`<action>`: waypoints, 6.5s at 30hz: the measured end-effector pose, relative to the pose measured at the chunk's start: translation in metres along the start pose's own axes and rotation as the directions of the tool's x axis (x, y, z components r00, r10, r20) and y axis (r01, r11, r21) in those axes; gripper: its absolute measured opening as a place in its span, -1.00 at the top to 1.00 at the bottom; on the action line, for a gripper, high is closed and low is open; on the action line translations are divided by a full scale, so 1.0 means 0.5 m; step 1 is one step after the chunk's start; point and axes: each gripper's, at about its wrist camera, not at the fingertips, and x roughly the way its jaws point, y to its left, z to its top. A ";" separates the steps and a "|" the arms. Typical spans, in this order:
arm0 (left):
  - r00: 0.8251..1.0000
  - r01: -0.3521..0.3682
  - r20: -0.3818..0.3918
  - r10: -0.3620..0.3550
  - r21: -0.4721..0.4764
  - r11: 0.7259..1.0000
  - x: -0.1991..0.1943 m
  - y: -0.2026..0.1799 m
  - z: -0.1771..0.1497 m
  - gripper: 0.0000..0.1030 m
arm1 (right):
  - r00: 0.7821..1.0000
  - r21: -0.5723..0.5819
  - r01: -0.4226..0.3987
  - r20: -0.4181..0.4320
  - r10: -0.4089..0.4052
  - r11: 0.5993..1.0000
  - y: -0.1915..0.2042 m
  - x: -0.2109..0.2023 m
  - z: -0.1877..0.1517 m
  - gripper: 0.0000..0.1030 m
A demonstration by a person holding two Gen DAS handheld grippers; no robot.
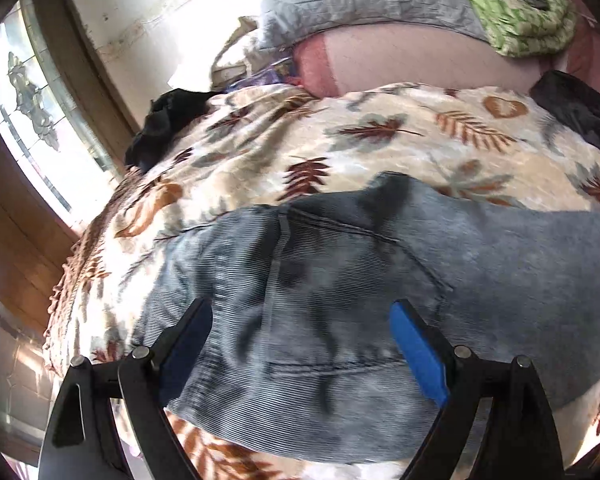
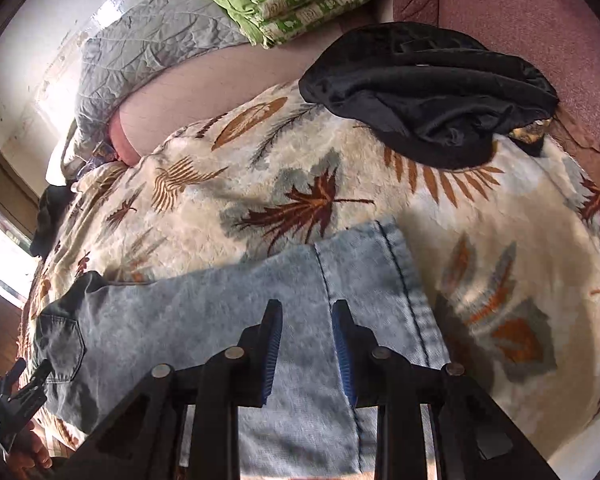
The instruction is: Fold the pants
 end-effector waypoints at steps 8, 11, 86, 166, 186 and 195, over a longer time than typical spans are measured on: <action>0.980 -0.180 -0.128 0.155 -0.216 0.960 0.104 0.212 -0.010 -0.76 | 0.997 -0.044 0.004 -0.082 -0.008 0.999 0.046 0.106 0.027 0.44; 0.976 -0.179 -0.164 0.145 -0.215 0.960 0.147 0.219 -0.023 -0.76 | 0.994 -0.039 0.024 -0.104 -0.028 0.999 0.046 0.130 0.030 0.44; 0.987 0.143 -0.093 -0.133 0.108 0.984 0.004 -0.142 -0.074 -0.99 | 0.974 0.195 -0.225 0.057 0.218 0.955 -0.121 -0.053 -0.087 0.40; 0.964 0.243 0.131 -0.231 -0.085 0.966 -0.025 -0.058 -0.037 -1.00 | 0.994 -0.174 0.104 0.046 -0.098 0.979 0.114 0.013 -0.110 -0.55; 0.988 0.149 -0.007 -0.153 -0.195 0.969 0.056 0.025 -0.072 -1.00 | 0.989 -0.275 0.111 -0.064 -0.133 0.955 0.205 0.095 -0.134 0.25; 0.993 0.100 -0.038 -0.108 -0.169 0.980 0.075 0.016 -0.082 -1.00 | 0.991 -0.293 0.093 -0.069 -0.118 0.952 0.202 0.081 -0.141 0.25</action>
